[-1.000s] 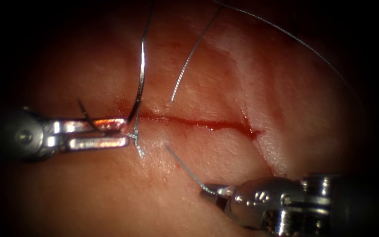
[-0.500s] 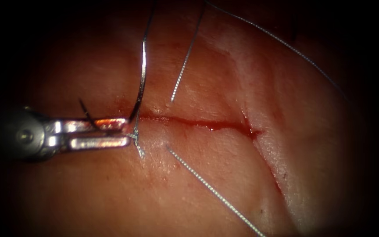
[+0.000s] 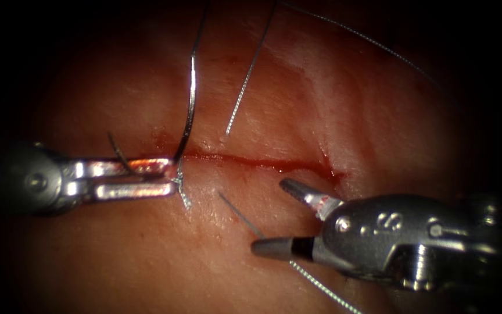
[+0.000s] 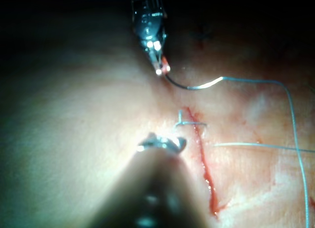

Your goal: Wound Closure

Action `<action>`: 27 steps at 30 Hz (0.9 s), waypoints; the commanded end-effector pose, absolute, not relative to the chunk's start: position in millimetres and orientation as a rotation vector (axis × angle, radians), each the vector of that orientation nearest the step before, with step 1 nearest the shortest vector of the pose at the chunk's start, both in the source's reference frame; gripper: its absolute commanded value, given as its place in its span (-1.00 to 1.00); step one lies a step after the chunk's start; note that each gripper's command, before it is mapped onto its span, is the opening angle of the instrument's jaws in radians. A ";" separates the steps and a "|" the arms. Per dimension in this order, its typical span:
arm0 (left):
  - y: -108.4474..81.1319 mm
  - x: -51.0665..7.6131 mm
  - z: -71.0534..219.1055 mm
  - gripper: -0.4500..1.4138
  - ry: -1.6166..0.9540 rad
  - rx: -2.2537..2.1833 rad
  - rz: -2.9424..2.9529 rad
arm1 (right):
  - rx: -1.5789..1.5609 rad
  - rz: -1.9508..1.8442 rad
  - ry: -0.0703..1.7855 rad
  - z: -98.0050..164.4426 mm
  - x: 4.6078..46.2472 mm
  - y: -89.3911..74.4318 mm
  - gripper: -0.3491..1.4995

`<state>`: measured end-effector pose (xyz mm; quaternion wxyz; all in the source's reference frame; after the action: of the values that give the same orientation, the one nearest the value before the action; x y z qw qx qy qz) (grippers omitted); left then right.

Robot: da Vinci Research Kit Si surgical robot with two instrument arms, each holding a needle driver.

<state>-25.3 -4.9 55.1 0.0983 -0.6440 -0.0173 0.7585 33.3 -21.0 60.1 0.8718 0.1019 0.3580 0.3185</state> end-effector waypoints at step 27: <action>-4.9 -25.3 55.6 -1.00 -0.060 -1.915 2.242 | 0.253 0.423 0.615 65.7 30.9 -27.8 -1.00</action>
<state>-24.7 -4.7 55.0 0.0959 -0.6457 -0.0200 0.7572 30.3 -27.2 65.2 0.9234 0.1222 0.3011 0.2043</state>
